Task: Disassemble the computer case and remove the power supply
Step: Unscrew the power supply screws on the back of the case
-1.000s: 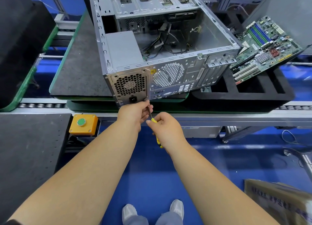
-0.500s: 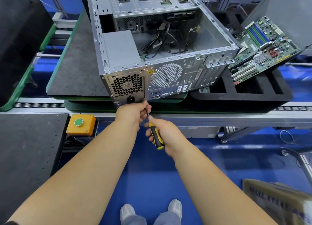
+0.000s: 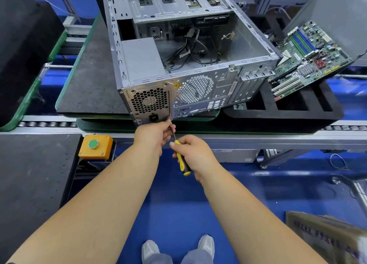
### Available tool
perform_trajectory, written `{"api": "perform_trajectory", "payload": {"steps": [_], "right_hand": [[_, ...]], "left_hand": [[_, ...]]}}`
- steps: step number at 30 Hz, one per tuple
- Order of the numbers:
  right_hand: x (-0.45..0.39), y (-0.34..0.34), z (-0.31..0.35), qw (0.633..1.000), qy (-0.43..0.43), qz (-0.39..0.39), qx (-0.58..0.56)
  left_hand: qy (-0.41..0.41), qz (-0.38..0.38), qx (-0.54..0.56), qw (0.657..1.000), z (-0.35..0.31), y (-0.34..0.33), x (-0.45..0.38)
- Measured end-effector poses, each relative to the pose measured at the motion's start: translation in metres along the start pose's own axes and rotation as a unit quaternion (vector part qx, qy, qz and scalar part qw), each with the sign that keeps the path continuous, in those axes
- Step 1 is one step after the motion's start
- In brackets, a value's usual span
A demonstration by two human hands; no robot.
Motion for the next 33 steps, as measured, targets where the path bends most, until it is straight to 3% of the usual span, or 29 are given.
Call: {"api": "perform_trajectory", "payload": {"steps": [4,8,10,12,15,19,27,33], "right_hand": [[0.0,0.004,0.006,0.988,0.041,-0.086,0.124],[0.001,0.003,0.015,0.936,0.12,-0.178,0.279],[0.0,0.001,0.016,0.929,0.117,-0.18,0.301],[-0.004,0.0,0.011,0.953,0.077,-0.134,0.259],[-0.003,-0.002,0.002,0.994,-0.009,-0.026,0.11],[0.002,-0.007,-0.012,0.985,-0.116,0.092,-0.091],[-0.002,-0.005,-0.011,0.994,-0.053,0.066,-0.074],[-0.004,0.003,-0.006,0.999,0.02,-0.032,0.025]], "left_hand": [[-0.009,-0.002,0.007,1.0,0.0,-0.001,0.001],[0.001,0.003,-0.007,1.0,0.0,-0.007,0.0],[0.004,0.005,-0.015,1.0,0.0,-0.008,-0.001],[0.004,0.001,-0.013,1.0,0.0,-0.007,-0.003],[0.004,0.002,0.002,1.0,0.001,-0.006,-0.004],[0.009,-0.007,0.006,1.0,0.002,-0.006,-0.004],[0.0,-0.009,0.004,1.0,0.005,-0.002,-0.004],[-0.022,-0.015,0.007,1.0,0.007,0.003,-0.004]]}}
Point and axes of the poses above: each hand's wrist, its own x-axis away from the middle knuckle, its own y-axis out of the back of the hand, z = x × y, the point moved 6 cm from there along -x, towards the middle knuckle, and after that the axes turned 11 degrees about -y, right-handed, at the moved point
